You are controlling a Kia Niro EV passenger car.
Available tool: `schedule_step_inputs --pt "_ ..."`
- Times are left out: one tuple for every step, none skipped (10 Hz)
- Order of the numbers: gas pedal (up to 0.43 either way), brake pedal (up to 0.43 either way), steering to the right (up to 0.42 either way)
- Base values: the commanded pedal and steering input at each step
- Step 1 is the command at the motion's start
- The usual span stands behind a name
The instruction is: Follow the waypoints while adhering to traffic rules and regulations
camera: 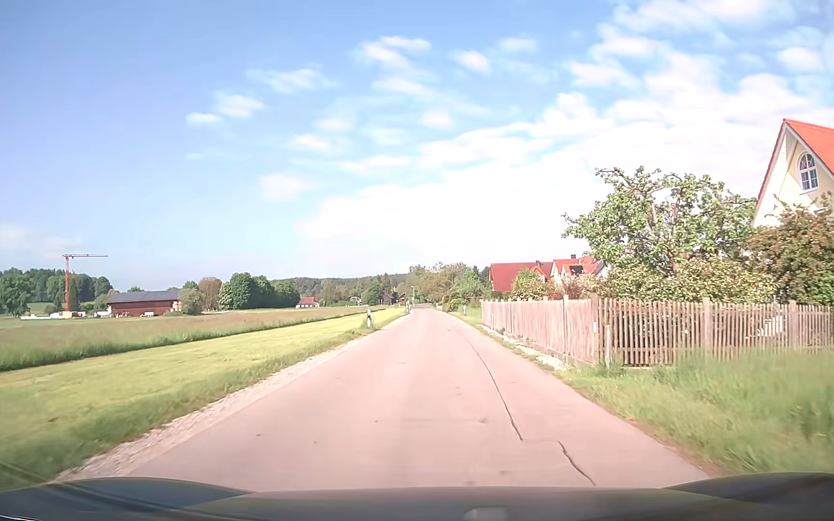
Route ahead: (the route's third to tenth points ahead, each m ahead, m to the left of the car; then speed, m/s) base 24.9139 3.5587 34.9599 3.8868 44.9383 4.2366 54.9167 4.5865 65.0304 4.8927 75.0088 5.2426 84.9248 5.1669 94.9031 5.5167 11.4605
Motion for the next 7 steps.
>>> schedule_step_inputs --pt "0.118 0.000 0.000" --pt "0.118 0.000 -0.001" --pt "0.118 0.000 -0.003" --pt "0.118 0.000 -0.004" --pt "0.118 0.000 -0.004" --pt "0.118 0.000 -0.004" --pt "0.118 0.000 -0.004"
